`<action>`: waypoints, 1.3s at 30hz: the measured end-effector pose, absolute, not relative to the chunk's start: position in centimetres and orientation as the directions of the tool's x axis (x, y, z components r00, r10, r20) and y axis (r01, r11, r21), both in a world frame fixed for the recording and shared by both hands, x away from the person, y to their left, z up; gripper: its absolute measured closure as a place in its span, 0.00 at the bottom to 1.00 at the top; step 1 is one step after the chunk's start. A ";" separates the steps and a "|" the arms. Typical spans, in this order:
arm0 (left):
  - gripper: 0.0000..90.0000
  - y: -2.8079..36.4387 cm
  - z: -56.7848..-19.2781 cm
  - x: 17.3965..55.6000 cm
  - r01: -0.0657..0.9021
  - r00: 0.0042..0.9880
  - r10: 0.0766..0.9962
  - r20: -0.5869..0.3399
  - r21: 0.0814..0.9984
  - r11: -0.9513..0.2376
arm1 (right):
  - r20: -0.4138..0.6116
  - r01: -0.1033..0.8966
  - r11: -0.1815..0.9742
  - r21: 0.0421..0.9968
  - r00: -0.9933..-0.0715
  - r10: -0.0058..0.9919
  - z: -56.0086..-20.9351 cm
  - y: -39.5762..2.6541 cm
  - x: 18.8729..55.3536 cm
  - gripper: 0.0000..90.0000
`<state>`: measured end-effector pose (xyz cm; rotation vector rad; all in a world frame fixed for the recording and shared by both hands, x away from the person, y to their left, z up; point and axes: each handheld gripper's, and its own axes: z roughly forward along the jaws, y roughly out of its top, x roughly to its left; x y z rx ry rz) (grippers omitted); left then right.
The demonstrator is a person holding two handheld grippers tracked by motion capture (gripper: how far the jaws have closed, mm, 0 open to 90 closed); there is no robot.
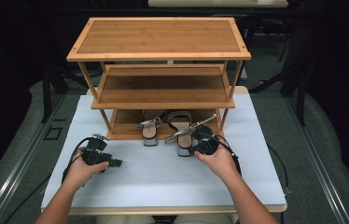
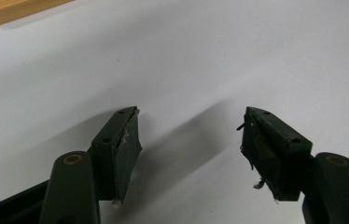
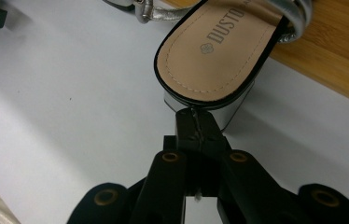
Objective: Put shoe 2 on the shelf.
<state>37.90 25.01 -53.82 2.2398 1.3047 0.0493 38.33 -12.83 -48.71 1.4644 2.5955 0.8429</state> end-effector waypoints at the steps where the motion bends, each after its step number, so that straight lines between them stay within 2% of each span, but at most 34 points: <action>1: 0.41 25.0 -53.8 37.9 0.796 0.530 0.816 -0.232 0.469 -0.384 | 0.221 0.780 0.404 0.478 -0.551 0.805 -48.8 -12.7 38.5 1.00; 17: 0.41 25.0 -53.8 38.0 0.797 0.526 0.818 -0.233 0.473 -0.377 | 0.237 0.791 0.356 0.497 -0.519 0.821 -49.3 -11.9 41.5 1.00; 25: 0.40 24.9 -53.6 38.0 0.784 0.527 0.819 -0.228 0.503 -0.364 | 0.240 0.795 0.336 0.505 -0.504 0.830 -49.8 -11.8 42.3 1.00; 35: 0.42 24.7 -53.4 37.9 0.769 0.530 0.826 -0.191 0.520 -0.373 | 0.241 0.795 0.337 0.504 -0.504 0.829 -49.8 -11.7 42.2 1.00; 39: 0.42 24.6 -53.4 38.0 0.768 0.529 0.827 -0.188 0.522 -0.372 | 0.228 0.784 0.354 0.510 -0.520 0.823 -49.7 -11.8 41.9 0.96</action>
